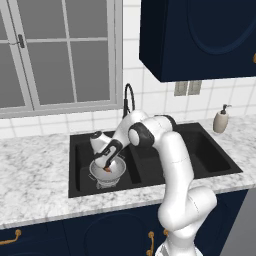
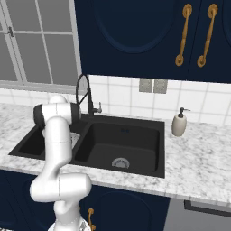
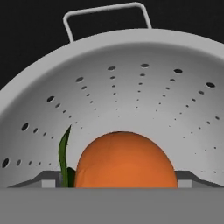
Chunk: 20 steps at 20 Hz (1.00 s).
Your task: Put the colander in the sink, put the orange in the colander, and turn on the sink faucet and pour water over the colander.
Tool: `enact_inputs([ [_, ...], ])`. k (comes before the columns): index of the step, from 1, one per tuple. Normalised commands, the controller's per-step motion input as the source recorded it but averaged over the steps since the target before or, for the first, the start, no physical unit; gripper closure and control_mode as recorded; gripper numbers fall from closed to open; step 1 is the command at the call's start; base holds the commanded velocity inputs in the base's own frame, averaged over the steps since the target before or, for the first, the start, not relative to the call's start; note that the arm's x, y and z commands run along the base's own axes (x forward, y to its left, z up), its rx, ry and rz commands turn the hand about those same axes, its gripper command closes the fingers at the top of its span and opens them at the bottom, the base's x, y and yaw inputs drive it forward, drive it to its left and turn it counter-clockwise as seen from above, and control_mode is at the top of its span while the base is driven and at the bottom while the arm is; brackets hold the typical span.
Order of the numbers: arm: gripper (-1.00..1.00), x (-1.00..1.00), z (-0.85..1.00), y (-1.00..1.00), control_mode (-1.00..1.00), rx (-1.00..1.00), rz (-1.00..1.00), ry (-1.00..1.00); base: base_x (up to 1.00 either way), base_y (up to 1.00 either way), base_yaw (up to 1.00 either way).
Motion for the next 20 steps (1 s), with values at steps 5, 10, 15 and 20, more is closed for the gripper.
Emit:
enact_inputs([
  [5,-1.00,-0.18,0.20,0.00,-1.00,0.01,0.12,-0.08,0.00,0.00,0.00],
  [10,-1.00,-0.19,0.34,0.00,-1.00,0.05,0.12,-0.01,0.00,0.00,0.00],
  [15,-1.00,-0.19,0.35,-0.03,-1.00,0.00,0.14,-0.01,0.00,0.00,0.00],
  [20,-1.00,-0.04,0.22,-0.09,-1.00,0.00,0.16,-0.01,0.00,0.00,0.00],
])
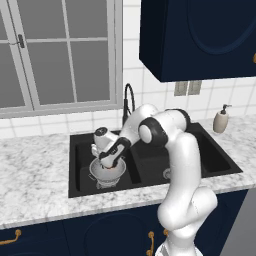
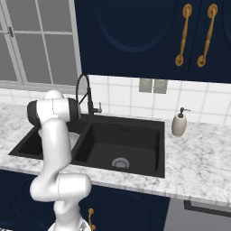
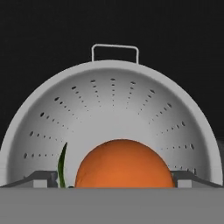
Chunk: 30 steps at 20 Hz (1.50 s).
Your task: Put the colander in the sink, put the orange in the colander, and turn on the sink faucet and pour water over the colander.
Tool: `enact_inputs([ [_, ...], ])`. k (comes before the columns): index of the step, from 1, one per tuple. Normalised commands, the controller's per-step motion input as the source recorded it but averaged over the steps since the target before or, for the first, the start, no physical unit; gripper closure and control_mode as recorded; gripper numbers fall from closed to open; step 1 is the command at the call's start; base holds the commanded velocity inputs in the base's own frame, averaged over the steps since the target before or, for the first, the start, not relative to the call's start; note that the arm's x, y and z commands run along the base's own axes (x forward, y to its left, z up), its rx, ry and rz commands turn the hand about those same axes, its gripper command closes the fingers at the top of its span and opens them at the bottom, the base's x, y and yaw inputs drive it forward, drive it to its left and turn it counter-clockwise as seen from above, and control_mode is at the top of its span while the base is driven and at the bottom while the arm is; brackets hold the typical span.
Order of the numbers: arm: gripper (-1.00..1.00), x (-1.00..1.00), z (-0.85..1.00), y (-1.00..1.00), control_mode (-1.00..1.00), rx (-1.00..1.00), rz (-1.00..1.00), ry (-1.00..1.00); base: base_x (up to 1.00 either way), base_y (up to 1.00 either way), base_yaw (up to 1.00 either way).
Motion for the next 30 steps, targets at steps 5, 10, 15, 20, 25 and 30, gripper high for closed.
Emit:
enact_inputs([
  [5,-1.00,0.00,0.00,-0.08,-1.00,0.00,0.17,-0.01,0.00,0.00,0.00],
  [10,-1.00,0.02,-0.13,-0.01,-1.00,0.00,0.21,-0.01,0.00,0.00,0.00],
  [15,-1.00,0.07,0.02,0.00,-1.00,-0.01,0.16,-0.02,0.00,0.00,0.00],
  [20,-1.00,-0.35,0.63,0.00,-1.00,-0.03,0.16,-0.03,0.00,0.00,0.00],
  [25,-1.00,-0.52,0.63,-0.08,-1.00,-0.10,0.05,-0.08,0.00,0.00,0.00],
  [30,-1.00,-0.46,0.63,-0.26,-1.00,-0.09,0.00,-0.10,0.00,0.00,0.00],
])
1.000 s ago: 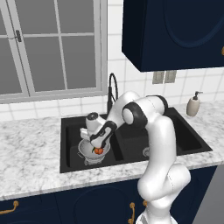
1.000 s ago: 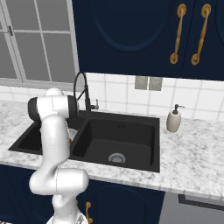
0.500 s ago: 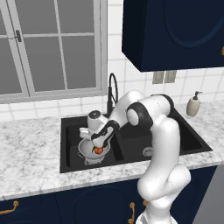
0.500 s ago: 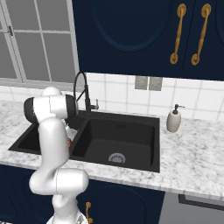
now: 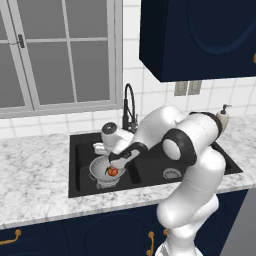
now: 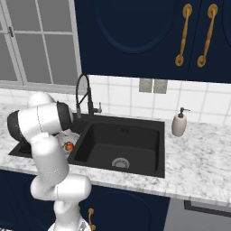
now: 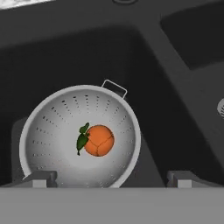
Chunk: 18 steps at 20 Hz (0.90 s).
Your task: Put the colander in the sink, put the orange in the colander, and turn on the sink faucet and pour water over the colander.
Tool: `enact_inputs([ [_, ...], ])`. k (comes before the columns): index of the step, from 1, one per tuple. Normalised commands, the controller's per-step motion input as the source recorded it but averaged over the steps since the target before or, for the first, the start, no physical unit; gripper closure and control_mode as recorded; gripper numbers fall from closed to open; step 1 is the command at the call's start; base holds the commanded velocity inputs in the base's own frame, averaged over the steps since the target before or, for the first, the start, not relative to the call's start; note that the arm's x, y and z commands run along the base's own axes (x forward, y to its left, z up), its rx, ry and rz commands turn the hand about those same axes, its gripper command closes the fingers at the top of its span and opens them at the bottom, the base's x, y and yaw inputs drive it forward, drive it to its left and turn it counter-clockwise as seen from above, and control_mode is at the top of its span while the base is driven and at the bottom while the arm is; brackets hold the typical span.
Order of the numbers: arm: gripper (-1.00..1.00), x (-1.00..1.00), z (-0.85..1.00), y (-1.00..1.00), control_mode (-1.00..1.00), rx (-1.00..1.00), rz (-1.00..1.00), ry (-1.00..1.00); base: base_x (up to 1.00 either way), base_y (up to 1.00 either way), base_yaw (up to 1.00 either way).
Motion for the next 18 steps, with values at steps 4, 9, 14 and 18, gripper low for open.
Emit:
enact_inputs([
  [4,-1.00,-0.37,0.73,-0.27,-1.00,-0.05,0.00,-0.05,0.00,0.00,0.00],
  [9,-1.00,-0.41,0.72,-0.39,-1.00,0.00,0.00,-0.04,0.00,0.00,0.00],
  [14,-1.00,-0.18,0.69,-0.41,-1.00,0.00,0.00,0.00,0.00,0.00,0.00],
  [18,-1.00,-0.05,0.63,-0.36,-1.00,0.00,0.00,0.00,0.00,0.00,0.00],
])
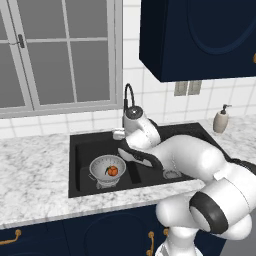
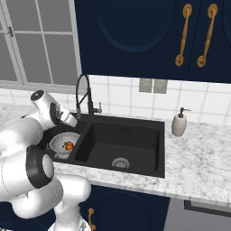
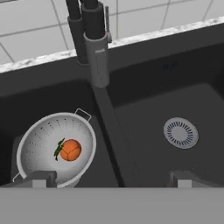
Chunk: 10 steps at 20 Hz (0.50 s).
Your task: Put the colander in the sink, put the orange in the colander, and turn on the sink faucet and pour water over the colander.
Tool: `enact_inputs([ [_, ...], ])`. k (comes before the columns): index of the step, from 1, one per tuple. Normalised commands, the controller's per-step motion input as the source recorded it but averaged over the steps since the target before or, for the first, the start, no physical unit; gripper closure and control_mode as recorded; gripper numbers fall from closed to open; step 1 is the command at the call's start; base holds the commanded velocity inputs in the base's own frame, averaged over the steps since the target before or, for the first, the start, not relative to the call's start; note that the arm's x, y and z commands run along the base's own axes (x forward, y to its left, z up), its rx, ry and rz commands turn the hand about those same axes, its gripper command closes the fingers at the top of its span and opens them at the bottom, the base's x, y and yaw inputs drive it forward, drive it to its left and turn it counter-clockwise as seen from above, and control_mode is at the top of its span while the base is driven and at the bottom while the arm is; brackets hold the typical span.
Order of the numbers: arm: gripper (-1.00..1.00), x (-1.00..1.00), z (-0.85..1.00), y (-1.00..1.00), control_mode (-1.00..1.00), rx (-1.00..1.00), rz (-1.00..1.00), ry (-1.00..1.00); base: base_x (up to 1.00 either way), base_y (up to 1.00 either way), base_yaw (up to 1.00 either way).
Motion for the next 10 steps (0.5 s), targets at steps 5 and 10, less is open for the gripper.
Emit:
enact_inputs([
  [5,-1.00,0.06,0.46,-0.22,-1.00,0.00,0.03,0.00,0.00,0.00,0.00],
  [10,-1.00,0.17,0.38,-0.05,-1.00,0.00,0.01,0.00,0.00,0.00,0.00],
])
